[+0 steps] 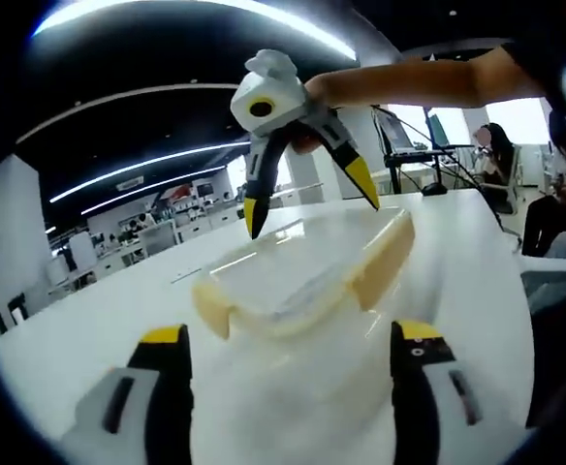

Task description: Snap each plastic latch of the storage box into its locked position after aligning the lid with the box until every specified latch is closed and the lid sits flush.

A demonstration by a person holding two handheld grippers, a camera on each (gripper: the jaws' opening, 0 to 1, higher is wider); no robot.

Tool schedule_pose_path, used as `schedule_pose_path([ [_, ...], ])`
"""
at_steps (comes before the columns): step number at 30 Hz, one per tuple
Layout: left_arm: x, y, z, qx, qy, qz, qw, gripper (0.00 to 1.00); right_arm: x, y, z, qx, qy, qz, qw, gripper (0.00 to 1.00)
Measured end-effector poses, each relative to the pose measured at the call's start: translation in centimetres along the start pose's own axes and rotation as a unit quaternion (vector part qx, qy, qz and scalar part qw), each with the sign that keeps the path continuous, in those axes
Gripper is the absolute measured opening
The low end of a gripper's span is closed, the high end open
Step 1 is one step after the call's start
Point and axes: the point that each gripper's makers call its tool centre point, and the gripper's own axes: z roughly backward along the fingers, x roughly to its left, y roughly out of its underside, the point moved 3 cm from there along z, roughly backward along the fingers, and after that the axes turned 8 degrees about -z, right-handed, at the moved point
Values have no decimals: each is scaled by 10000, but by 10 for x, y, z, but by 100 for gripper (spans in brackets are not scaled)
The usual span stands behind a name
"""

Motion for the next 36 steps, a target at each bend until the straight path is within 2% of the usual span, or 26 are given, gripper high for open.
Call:
schedule_pose_path([
  [2,-4,-1,-3,-61,32,-17,10000,83,-3,2,0,114,9,13,9999,86],
  [4,-7,3,-6,25,88,-71,9999,81,-3,3,-2,165,-47,53,9998,85],
  [9,-8,5,-8,20,28,-177,9998,80,-3,1,-6,210,-63,77,9997,86],
  [13,-7,11,-13,121,-118,-371,9992,75,-6,-1,-7,336,-107,73,9994,87],
  [17,-8,14,-18,57,-44,-294,9995,76,-9,-3,-8,432,-147,77,9989,88],
  [20,-7,16,-18,104,-103,-388,9991,74,-9,-3,-9,495,-179,66,9986,88],
  [32,-10,15,-17,85,-113,-412,9991,75,-7,-2,-10,657,-268,49,9975,89],
  [36,0,15,-20,65,-317,-579,9978,81,-4,-1,-13,622,-359,-11,9974,89],
])
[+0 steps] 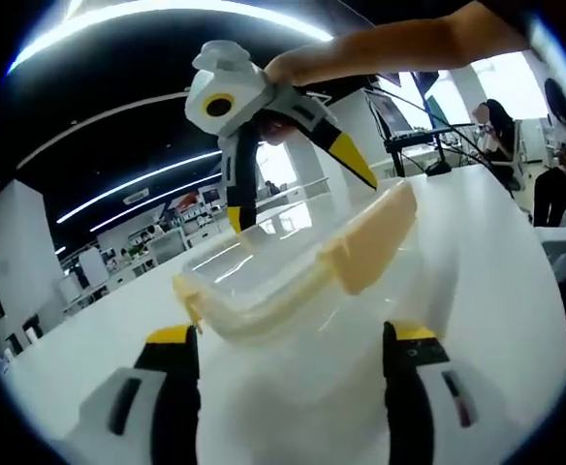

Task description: Snap each plastic latch of the storage box into its locked position after aligning the lid with the box until every specified latch is closed and the lid sits flush.

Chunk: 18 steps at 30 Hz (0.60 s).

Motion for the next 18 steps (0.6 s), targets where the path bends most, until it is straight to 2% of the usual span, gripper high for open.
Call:
schedule_pose_path([
  [2,3,0,-1,-5,-49,-31,10000,83,-1,0,0,-7,-1,-3,10000,89],
  [5,5,0,-4,-6,-27,-108,9999,82,0,0,0,-9,7,-27,10000,89],
  [9,-2,-4,-3,19,-63,-218,9997,78,0,-1,-1,41,4,-75,10000,90],
  [14,-6,-6,-1,33,-86,-317,9995,79,-2,-2,-2,322,3,-122,9994,90],
  [18,-9,-7,-1,74,-72,-330,9994,78,-3,-2,-2,412,-38,-122,9991,90],
])
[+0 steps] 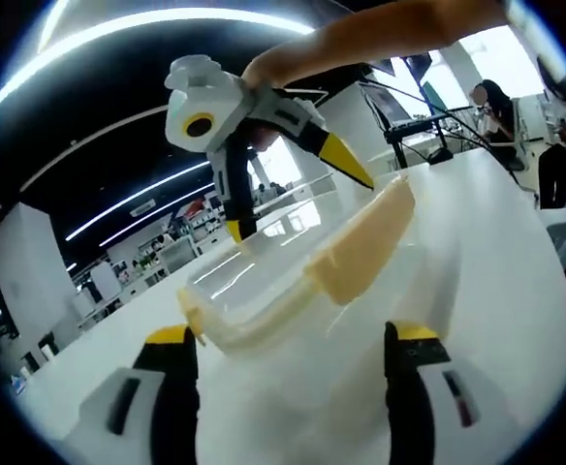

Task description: Snap each plastic latch of the storage box into its locked position after aligning the lid with the box until every specified latch is closed and the lid sits flush.

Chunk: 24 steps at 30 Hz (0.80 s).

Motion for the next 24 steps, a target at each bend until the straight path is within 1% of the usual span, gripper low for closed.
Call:
schedule_pose_path([
  [3,-1,-1,0,15,7,-7,10000,77,1,0,-1,14,-12,-14,10000,90],
  [7,-2,-2,1,72,19,-31,10000,76,0,-2,-1,-95,-12,-96,9999,91],
  [13,-4,-3,1,96,35,-58,9999,73,1,-1,-1,-190,-13,-75,9998,90],
  [18,-4,-2,1,104,43,-35,9999,72,0,-2,-2,-32,-34,-61,10000,90],
  [22,-5,-2,2,115,75,3,9999,69,0,-2,-1,-9,-36,-49,10000,89],
  [23,2,9,5,424,-83,24,9991,67,-1,-4,0,-56,-25,1,10000,89],
  [24,-1,4,-8,168,89,32,9998,66,0,-3,1,-38,-34,-22,10000,89],
])
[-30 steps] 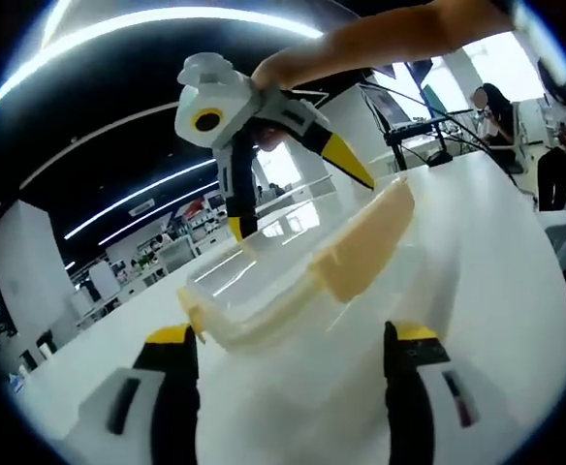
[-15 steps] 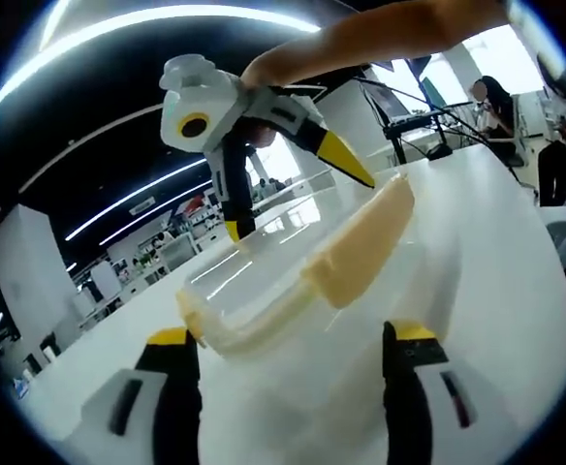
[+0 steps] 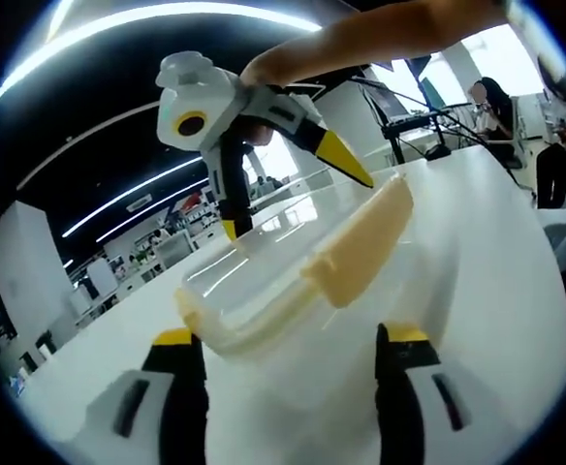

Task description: Snap each plastic latch of the storage box into its locked position after aligning the lid with the box until every specified latch is closed and the lid sits flush.

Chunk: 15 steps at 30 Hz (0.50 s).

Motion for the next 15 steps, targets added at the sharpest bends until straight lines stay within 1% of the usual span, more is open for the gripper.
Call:
schedule_pose_path([
  [1,5,3,-7,-6,11,-24,10000,66,0,0,0,-11,-7,-2,10000,89],
  [2,2,-1,5,-24,19,-23,10000,66,1,0,1,-26,-15,-4,10000,89],
  [3,1,-2,4,-15,23,-26,10000,67,1,1,2,-55,-29,0,10000,89],
  [4,-12,-12,4,-269,420,-117,9987,67,2,0,2,-62,-34,0,10000,89],
  [5,-13,-13,4,-280,436,-127,9986,67,2,0,2,-63,-42,2,10000,89],
  [6,-9,-10,7,-273,287,-55,9992,68,1,0,3,-65,-51,-14,10000,88],
  [8,-8,-9,9,-249,232,-50,9994,68,0,0,5,-101,-77,-51,9999,86],
  [9,-8,-9,9,-251,224,-53,9994,69,-1,0,5,-130,-91,-79,9998,85],
  [10,-10,-9,7,-220,284,-55,9993,69,-2,0,6,-175,-107,-105,9997,84],
  [15,-10,-8,7,-165,258,-4,9995,70,0,1,5,-341,-139,-128,9992,83],
])
